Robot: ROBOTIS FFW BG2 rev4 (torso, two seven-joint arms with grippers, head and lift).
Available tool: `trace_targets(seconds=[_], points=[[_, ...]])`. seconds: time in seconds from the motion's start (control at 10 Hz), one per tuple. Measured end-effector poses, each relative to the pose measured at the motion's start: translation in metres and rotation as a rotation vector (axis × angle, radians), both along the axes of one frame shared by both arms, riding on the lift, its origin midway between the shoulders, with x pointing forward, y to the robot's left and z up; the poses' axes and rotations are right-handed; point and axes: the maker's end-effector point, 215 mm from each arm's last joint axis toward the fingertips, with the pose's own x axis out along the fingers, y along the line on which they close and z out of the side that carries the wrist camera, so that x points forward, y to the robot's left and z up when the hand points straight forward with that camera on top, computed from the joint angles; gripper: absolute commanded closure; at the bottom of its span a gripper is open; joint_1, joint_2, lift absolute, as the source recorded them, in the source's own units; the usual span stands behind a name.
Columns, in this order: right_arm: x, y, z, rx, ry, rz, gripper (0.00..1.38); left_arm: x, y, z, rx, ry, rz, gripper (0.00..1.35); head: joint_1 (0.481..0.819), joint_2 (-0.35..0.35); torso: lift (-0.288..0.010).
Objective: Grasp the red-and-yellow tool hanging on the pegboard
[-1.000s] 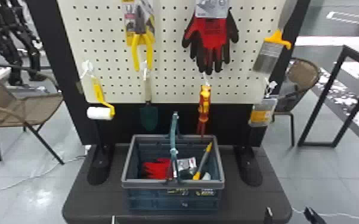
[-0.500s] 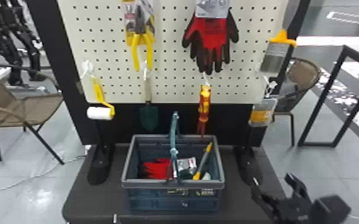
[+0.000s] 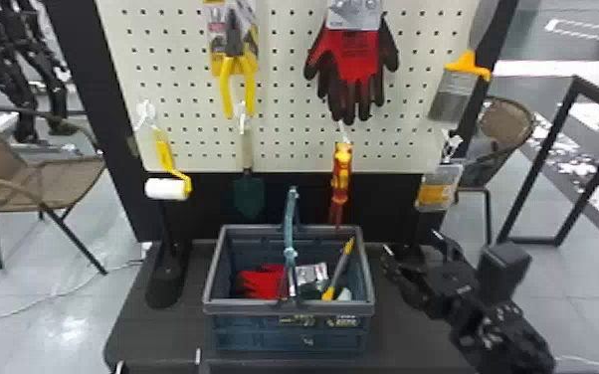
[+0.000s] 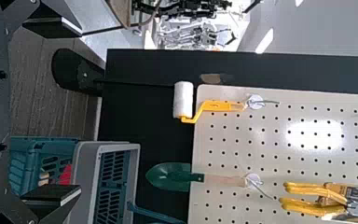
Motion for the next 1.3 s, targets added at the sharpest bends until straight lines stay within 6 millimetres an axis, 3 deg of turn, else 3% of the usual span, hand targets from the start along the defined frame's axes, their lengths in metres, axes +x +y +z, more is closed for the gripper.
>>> trace_targets(seconds=[0.3, 0.7, 1.0, 1.3], points=[[0.023, 0.042, 0.023, 0.026, -0.009, 0.106, 0.29, 0.008, -0.002, 0.005, 0.004, -0.014, -0.013, 0.13, 0.549, 0.0, -0.1], [0.037, 0.082, 0.028, 0.049, 0.019, 0.198, 0.29, 0.013, -0.007, 0.006, 0.001, -0.018, -0.025, 0.13, 0.549, 0.0, -0.1], [0.058, 0.099, 0.036, 0.043, 0.028, 0.243, 0.29, 0.018, -0.012, 0.007, -0.002, -0.021, -0.034, 0.13, 0.549, 0.0, -0.1], [0.082, 0.095, 0.038, 0.026, 0.04, 0.239, 0.29, 0.02, -0.015, 0.007, -0.008, -0.026, -0.038, 0.13, 0.549, 0.0, -0.1]])
